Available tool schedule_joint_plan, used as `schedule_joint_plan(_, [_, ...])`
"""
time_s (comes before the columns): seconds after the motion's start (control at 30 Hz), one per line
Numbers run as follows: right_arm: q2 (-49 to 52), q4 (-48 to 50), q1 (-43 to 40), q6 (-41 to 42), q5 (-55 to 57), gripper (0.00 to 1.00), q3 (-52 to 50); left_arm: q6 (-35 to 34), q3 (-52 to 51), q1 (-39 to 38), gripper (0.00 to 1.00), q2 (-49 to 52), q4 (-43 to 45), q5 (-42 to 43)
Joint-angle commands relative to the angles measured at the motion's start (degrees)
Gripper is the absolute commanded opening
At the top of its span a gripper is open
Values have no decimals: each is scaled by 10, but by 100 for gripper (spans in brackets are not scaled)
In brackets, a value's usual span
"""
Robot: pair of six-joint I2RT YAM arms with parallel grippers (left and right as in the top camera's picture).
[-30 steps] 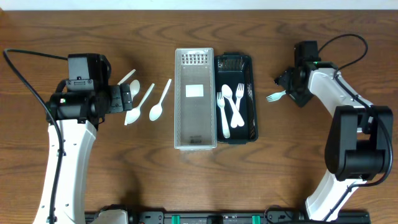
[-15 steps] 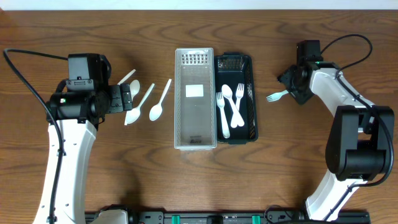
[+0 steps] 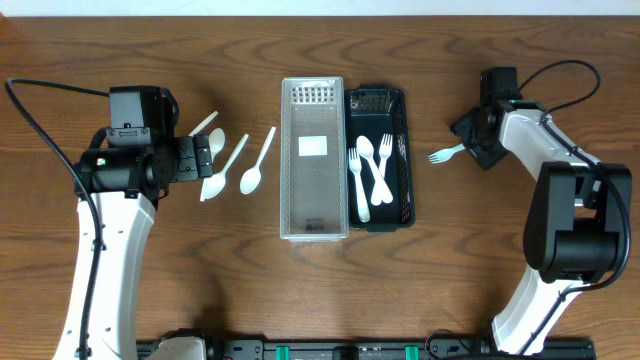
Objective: Pack container
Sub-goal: 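Grasp the pale-green fork with right gripper and lift it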
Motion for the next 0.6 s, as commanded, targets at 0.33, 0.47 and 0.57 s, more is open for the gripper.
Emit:
schedule_joint_plan(0.33, [24,-123,-8,-102,119,50,-1,7,11,3,98,4,-2,1])
schedule_joint_plan(0.47, [24,-137,-8,-111,124,27,-1,7,11,3,98,4,-2,1])
schedule_joint_plan(0.57, [24,-142,-8,-111,122,17,-1,7,11,3,98,4,-2,1])
